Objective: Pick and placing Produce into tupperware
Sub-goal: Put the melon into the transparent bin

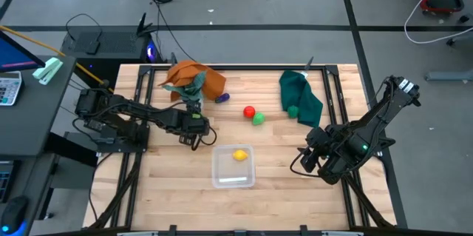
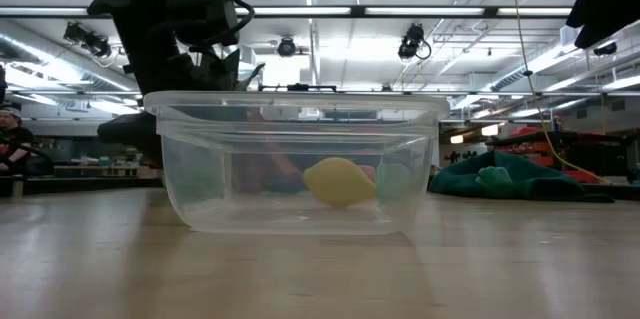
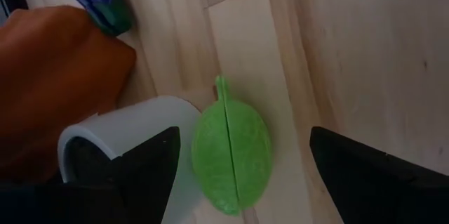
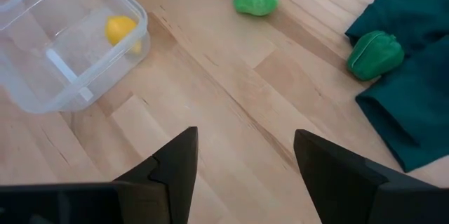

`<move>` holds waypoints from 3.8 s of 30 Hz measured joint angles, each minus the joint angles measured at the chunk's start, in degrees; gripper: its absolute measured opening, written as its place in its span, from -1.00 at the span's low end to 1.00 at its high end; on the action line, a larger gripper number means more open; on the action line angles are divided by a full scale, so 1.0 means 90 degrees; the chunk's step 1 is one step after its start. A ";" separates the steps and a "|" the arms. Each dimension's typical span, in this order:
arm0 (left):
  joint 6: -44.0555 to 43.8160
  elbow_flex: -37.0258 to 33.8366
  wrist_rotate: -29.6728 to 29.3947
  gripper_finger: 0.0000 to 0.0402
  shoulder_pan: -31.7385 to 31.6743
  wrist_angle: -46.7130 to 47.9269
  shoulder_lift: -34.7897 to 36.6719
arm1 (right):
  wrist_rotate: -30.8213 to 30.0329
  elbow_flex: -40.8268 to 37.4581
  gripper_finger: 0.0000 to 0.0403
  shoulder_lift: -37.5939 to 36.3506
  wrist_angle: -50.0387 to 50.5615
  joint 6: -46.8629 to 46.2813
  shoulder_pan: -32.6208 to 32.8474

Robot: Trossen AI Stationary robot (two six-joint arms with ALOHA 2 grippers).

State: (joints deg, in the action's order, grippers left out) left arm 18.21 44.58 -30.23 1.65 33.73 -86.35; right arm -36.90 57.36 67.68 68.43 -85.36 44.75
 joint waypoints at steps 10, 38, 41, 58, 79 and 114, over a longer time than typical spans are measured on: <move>0.0069 0.0000 0.0506 0.62 0.0002 -0.0005 0.0000 | -0.0024 0.0000 -0.01 0.0022 -0.0055 0.0000 0.0000; -0.0280 0.0007 -0.0740 0.45 0.0054 -0.0180 -0.0741 | -0.0118 0.0000 -0.01 0.0364 -0.0256 0.0002 0.0001; -0.0290 0.0007 -0.0492 0.45 -0.0002 -0.0157 -0.0741 | -0.0114 0.0000 -0.01 0.0393 -0.0290 0.0002 0.0000; -0.0839 0.0007 -0.0276 0.39 -0.0149 0.0272 -0.0741 | -0.0094 0.0000 -0.01 0.0391 -0.0373 0.0002 0.0000; -0.1494 0.0927 0.0236 -0.22 0.0434 0.0250 -0.0743 | -0.0097 0.0000 -0.01 0.0389 -0.0401 0.0002 0.0002; -0.1995 0.1637 0.0228 -0.41 0.0449 0.0734 -0.0741 | -0.0053 0.0000 -0.01 0.0389 -0.0404 0.0051 0.0005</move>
State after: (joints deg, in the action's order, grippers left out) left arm 0.26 59.31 -28.18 5.69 40.34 -93.01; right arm -37.39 57.36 71.18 64.79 -84.90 44.80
